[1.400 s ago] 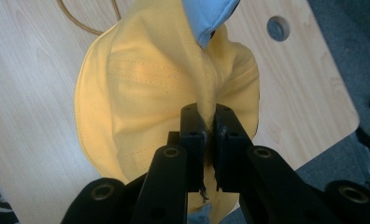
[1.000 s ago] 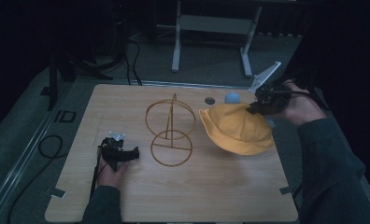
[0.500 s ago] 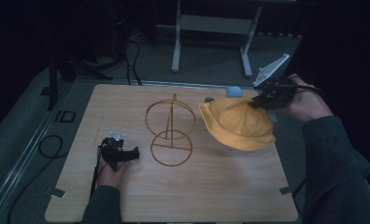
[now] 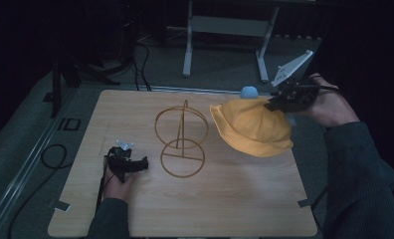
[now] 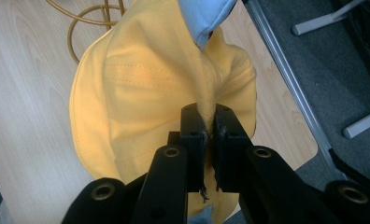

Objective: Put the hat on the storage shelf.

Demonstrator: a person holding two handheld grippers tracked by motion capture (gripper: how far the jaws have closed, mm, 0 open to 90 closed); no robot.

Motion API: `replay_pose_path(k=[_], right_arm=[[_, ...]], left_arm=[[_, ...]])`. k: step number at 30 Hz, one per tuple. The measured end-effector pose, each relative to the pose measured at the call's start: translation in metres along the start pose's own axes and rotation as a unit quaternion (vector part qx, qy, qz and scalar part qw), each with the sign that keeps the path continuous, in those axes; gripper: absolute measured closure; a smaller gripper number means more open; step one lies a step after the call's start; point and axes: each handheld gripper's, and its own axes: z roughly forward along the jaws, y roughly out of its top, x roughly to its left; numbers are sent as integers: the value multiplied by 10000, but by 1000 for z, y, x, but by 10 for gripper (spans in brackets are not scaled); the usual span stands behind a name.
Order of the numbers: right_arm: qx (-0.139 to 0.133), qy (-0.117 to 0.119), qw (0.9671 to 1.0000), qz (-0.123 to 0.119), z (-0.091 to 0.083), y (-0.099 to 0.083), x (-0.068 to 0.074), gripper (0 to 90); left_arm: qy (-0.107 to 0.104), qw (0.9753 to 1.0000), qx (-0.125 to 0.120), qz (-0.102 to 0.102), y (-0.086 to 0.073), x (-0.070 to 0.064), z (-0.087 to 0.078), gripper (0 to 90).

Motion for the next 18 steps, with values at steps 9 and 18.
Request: replay_pose_path(k=[9,18], right_arm=[[-52,1,10000,-68,-2,8,2,841],[-145,-53,9998,-116,-5,16,2,841]], left_arm=[[-12,10000,-3,-4,0,0,0,0],[-14,10000,-2,1,0,0,0,0]])
